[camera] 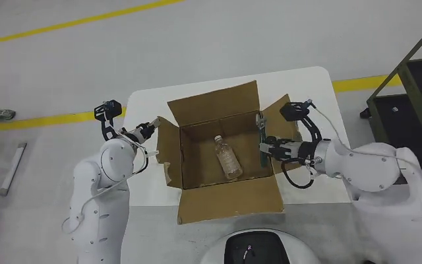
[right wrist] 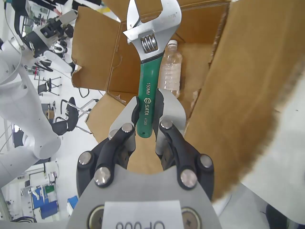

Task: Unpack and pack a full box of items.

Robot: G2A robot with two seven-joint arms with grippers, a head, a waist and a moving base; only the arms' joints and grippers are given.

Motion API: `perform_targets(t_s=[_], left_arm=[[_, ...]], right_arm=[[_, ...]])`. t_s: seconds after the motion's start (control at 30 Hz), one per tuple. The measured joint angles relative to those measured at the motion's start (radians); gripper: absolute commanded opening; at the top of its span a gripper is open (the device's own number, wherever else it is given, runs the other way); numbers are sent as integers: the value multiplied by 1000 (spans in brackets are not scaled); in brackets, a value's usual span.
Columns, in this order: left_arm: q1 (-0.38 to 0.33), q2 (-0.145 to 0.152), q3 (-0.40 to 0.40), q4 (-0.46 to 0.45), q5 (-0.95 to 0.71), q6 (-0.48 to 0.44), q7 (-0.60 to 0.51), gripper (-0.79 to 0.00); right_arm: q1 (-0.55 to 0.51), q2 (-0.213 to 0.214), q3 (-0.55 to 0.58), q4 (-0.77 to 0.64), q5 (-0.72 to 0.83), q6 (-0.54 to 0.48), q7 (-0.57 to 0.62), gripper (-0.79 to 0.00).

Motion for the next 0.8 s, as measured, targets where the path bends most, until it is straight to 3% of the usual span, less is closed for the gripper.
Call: perform_targets(t_s=[0.3, 0.67, 0.8], left_arm=[[0, 0, 0, 0, 0, 0, 0, 0], [0, 0, 0, 0, 0, 0, 0, 0], [0, 0, 0, 0, 0, 0, 0, 0]], right_arm=[[134, -16, -172, 236, 42, -42, -35, -785], [136, -17, -175, 244, 43, -44, -39, -785], [127, -22, -195, 292, 96, -85, -118, -785]])
